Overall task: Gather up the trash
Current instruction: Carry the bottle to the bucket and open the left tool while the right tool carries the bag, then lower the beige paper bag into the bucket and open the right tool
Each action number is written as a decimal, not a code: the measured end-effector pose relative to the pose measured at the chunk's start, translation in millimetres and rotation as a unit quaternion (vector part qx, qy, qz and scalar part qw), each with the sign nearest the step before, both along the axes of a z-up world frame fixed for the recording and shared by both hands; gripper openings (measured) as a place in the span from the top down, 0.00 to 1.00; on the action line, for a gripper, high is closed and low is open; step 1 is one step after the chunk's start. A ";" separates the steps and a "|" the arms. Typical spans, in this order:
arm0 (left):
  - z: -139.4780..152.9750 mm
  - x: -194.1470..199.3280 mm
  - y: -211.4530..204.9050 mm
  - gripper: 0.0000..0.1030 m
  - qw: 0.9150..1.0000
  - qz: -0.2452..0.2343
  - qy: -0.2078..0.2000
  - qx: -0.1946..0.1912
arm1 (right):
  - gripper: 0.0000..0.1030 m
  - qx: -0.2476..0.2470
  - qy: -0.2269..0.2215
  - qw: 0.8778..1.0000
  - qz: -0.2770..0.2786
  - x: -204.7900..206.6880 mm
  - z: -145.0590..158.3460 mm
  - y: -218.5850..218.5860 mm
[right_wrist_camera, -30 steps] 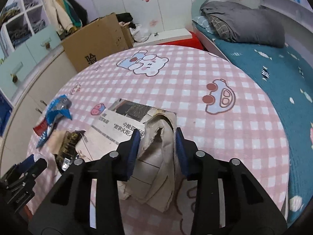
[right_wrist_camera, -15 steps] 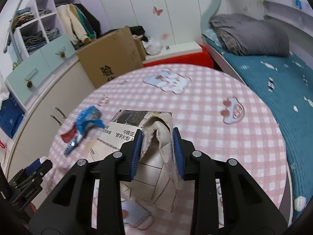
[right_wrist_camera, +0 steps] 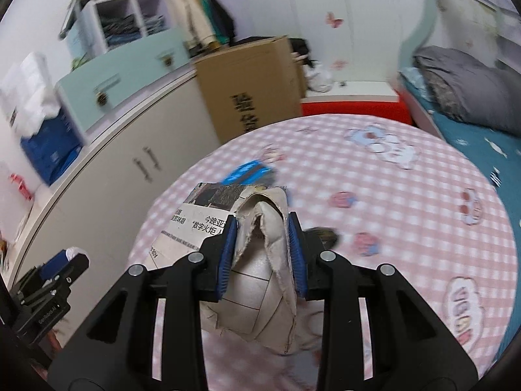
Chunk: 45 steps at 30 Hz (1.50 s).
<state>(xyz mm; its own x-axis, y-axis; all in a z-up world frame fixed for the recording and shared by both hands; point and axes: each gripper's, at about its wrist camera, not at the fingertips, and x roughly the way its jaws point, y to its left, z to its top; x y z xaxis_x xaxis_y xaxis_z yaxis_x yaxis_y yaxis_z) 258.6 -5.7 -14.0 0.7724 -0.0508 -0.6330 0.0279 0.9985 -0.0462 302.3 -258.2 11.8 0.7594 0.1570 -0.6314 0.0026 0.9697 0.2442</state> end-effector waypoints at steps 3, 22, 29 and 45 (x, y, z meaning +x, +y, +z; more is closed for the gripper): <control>-1.3 -5.4 22.7 0.42 1.000 0.025 0.001 0.000 | 0.70 0.000 0.010 0.999 0.031 6.7 -3.1 28.7; -68.9 15.7 101.5 0.40 0.991 0.092 0.091 -0.020 | 0.70 -0.034 0.059 0.990 0.122 32.7 -28.1 143.1; -75.2 21.5 114.4 0.32 0.989 0.106 0.097 -0.025 | 0.70 -0.050 0.057 0.990 0.119 36.3 -27.1 152.0; -62.4 -35.5 203.4 0.32 0.973 0.213 0.087 -0.028 | 0.69 -0.124 0.087 0.970 0.188 48.6 -60.4 267.1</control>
